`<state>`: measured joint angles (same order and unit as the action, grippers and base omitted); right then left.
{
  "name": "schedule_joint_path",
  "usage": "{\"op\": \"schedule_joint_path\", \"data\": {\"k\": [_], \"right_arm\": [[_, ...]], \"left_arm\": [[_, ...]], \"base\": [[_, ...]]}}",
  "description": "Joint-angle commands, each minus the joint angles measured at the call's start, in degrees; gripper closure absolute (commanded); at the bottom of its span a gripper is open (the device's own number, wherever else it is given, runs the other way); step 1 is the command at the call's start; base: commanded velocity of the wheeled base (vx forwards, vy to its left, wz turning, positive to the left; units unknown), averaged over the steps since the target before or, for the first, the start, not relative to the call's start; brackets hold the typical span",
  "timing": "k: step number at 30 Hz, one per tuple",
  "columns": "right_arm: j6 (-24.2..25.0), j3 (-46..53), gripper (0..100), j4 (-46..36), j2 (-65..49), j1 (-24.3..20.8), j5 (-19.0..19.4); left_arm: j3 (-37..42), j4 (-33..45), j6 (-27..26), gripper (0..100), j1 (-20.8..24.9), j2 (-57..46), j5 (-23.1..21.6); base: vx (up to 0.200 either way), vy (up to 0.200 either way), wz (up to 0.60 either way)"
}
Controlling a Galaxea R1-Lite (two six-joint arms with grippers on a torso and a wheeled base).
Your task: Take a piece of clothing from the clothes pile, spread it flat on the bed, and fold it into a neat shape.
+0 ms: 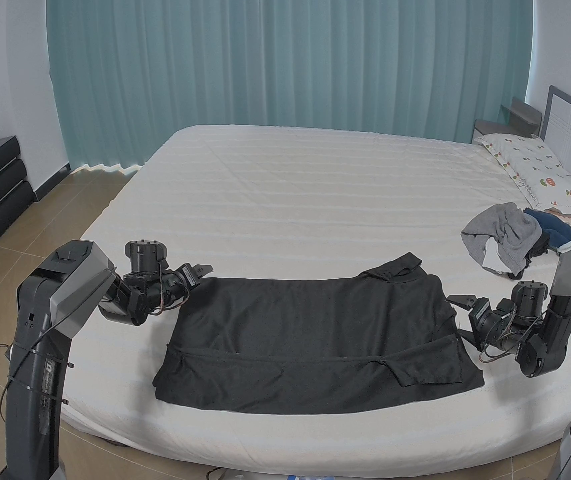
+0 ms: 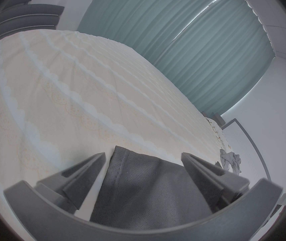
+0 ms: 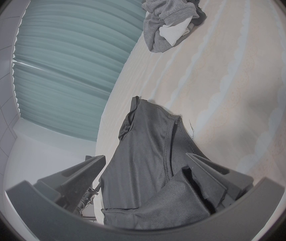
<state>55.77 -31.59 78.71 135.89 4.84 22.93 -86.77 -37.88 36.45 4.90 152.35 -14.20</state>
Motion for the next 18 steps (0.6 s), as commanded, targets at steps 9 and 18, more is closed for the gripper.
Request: {"op": "schedule_joint_path", "data": {"k": [9, 18], "right_arm": [[-0.2, -3.3, 0, -1.6, -2.6, 0.3, -0.4], [-4.4, -21.5, 0, -21.8, -1.9, -0.8, -1.7]], "left_arm": [[0.4, -3.0, 0.4, 100, -0.2, 0.1, 4.4], [2.0, -3.3, 0.6, 100, 0.0, -0.4, 5.1]], "base": [[0.000, 0.000, 0.00], [0.000, 0.000, 0.00]]}}
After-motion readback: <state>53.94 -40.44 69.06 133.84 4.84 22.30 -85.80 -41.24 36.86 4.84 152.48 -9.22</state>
